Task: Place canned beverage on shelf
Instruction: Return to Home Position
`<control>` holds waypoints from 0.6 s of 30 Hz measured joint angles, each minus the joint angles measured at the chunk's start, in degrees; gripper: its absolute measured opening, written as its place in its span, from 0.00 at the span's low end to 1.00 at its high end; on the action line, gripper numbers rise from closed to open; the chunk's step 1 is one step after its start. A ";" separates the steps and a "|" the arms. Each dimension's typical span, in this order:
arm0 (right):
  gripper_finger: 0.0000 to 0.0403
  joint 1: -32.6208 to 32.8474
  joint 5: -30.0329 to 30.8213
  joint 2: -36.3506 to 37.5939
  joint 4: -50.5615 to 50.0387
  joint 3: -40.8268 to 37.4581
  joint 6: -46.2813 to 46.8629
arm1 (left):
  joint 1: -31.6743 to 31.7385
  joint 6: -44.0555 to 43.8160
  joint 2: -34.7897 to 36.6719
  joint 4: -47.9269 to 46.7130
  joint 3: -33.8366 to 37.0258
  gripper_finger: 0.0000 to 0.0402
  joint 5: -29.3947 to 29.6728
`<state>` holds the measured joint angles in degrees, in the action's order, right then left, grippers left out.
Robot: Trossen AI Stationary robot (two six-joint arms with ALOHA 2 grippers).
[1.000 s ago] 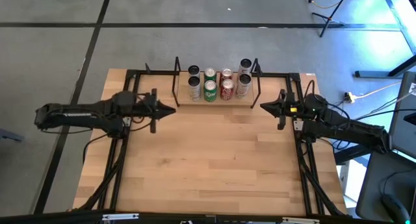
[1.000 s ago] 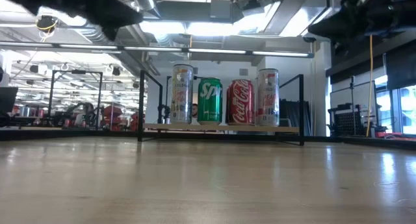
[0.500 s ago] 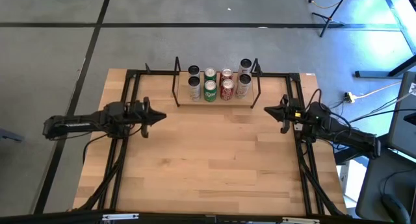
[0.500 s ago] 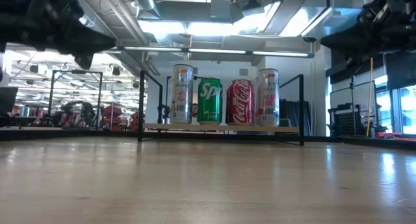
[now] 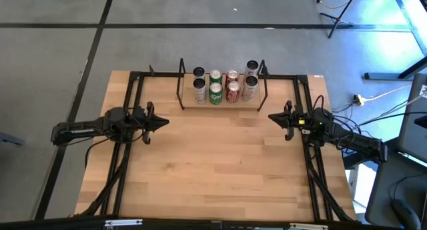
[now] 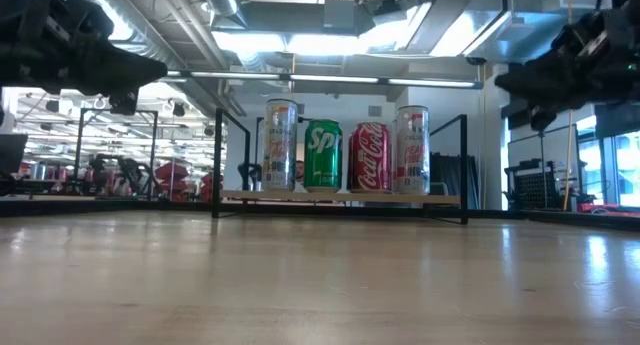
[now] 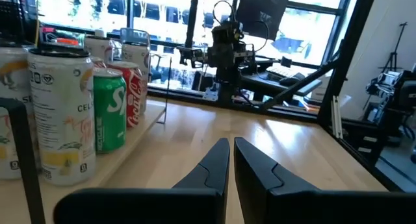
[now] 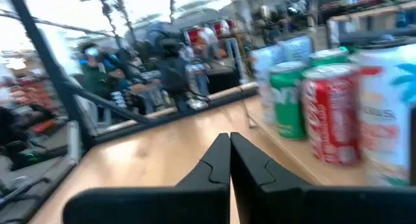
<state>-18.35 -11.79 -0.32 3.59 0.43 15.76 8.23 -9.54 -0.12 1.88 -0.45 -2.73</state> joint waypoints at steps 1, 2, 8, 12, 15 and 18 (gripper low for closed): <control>0.00 0.00 0.71 -0.07 -0.50 0.00 -0.16 | 0.00 0.02 0.00 -0.04 0.00 0.04 0.00; 0.00 0.00 1.40 -0.15 -0.65 0.00 -0.23 | 0.00 -0.17 0.00 -0.41 0.00 0.04 -0.04; 0.00 -0.04 1.71 -0.29 -0.63 0.00 1.72 | 0.00 -0.42 -0.31 -0.71 0.00 0.04 0.65; 0.00 -0.04 1.72 -0.31 -0.63 0.00 1.73 | 0.00 -0.42 -0.31 -0.76 0.00 0.04 0.60; 0.00 -0.04 1.72 -0.33 -0.65 0.00 1.74 | 0.00 -0.42 -0.31 -0.76 0.00 0.04 0.60; 0.00 -0.04 1.72 -0.31 -0.64 0.00 1.75 | 0.00 -0.42 -0.31 -0.78 0.00 0.04 0.60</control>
<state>-18.39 -10.07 -0.62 2.95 0.43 17.52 8.23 -9.96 -0.43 1.10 -0.45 -2.13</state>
